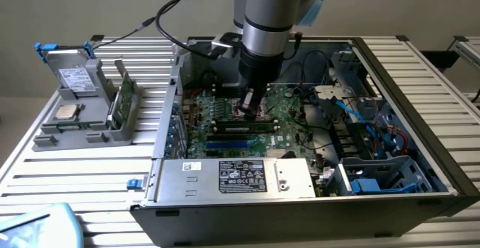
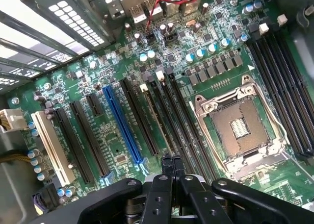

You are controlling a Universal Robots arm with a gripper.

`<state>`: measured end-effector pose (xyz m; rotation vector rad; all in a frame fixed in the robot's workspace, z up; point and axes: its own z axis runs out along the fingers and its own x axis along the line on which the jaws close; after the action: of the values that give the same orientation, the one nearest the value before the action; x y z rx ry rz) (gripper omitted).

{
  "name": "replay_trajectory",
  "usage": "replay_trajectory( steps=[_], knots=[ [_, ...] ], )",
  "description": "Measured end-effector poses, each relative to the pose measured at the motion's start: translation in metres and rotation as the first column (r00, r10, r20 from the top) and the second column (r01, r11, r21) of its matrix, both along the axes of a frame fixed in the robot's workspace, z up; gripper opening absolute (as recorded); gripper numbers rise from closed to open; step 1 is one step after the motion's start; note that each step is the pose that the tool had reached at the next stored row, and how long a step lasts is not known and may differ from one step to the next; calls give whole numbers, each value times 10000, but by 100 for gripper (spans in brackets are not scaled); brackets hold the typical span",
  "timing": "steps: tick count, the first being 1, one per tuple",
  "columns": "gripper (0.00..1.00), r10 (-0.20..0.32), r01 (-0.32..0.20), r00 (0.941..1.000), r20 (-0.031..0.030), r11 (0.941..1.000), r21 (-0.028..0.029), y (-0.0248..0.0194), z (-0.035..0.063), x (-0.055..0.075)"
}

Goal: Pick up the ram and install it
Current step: 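Press down the ram until it locks into place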

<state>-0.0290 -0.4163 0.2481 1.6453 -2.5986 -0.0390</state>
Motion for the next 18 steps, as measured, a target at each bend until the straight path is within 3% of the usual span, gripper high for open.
replay_trajectory(
  steps=[4, 5, 12, 18],
  knots=[
    [11, -387, 387, 9992, 48, 9991, -155, -1, -11, 0],
    [11, -476, 477, 9989, 49, 9987, -169, 0, -16, -2],
    [11, -1068, 1069, 9943, 49, 9941, -174, 0, -29, -35],
    [11, -1706, 1707, 9853, 48, 9852, -175, 0, -30, -46]
  ],
)
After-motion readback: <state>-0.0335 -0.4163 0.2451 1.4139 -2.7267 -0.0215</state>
